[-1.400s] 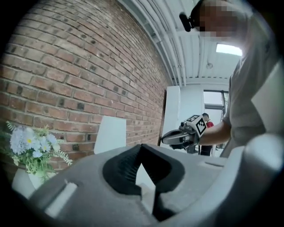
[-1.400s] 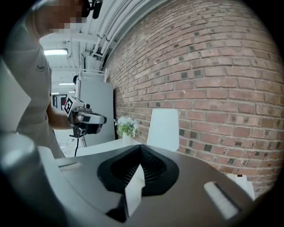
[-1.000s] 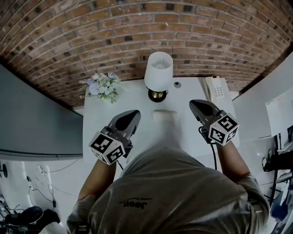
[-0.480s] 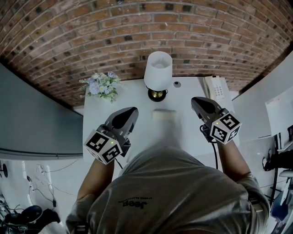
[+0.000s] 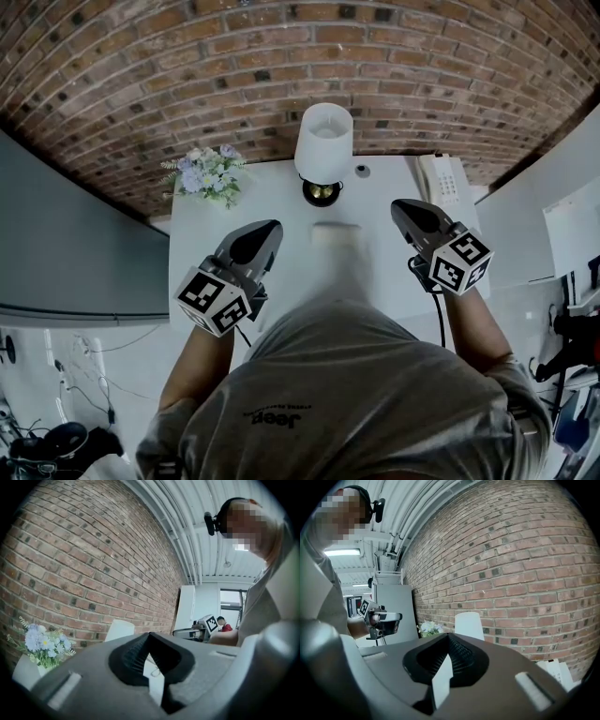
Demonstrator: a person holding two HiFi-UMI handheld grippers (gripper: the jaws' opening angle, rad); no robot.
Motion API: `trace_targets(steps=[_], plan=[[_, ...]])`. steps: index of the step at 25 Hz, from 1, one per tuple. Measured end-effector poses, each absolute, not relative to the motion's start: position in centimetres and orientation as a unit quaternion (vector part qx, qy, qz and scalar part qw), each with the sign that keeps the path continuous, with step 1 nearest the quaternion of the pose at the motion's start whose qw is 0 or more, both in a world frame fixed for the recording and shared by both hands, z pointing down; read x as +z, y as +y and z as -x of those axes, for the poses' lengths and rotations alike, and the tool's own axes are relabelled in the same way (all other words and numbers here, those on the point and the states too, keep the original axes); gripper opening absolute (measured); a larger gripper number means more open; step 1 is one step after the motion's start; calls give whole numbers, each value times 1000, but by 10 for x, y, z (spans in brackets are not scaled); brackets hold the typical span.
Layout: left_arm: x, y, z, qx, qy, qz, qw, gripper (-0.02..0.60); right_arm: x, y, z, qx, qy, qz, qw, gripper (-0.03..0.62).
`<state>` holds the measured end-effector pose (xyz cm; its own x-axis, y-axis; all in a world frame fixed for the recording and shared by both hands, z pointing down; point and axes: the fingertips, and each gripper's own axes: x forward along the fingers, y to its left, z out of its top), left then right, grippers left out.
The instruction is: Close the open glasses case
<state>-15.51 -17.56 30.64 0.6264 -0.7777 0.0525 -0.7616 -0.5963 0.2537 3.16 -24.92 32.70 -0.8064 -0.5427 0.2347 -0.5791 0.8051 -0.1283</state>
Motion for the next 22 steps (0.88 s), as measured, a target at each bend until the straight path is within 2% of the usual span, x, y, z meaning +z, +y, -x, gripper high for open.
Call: trace_targets(steps=[22], plan=[[310, -181, 154, -34, -426, -894, 132, -3, 331, -253, -28, 97, -947, -291, 99, 8]])
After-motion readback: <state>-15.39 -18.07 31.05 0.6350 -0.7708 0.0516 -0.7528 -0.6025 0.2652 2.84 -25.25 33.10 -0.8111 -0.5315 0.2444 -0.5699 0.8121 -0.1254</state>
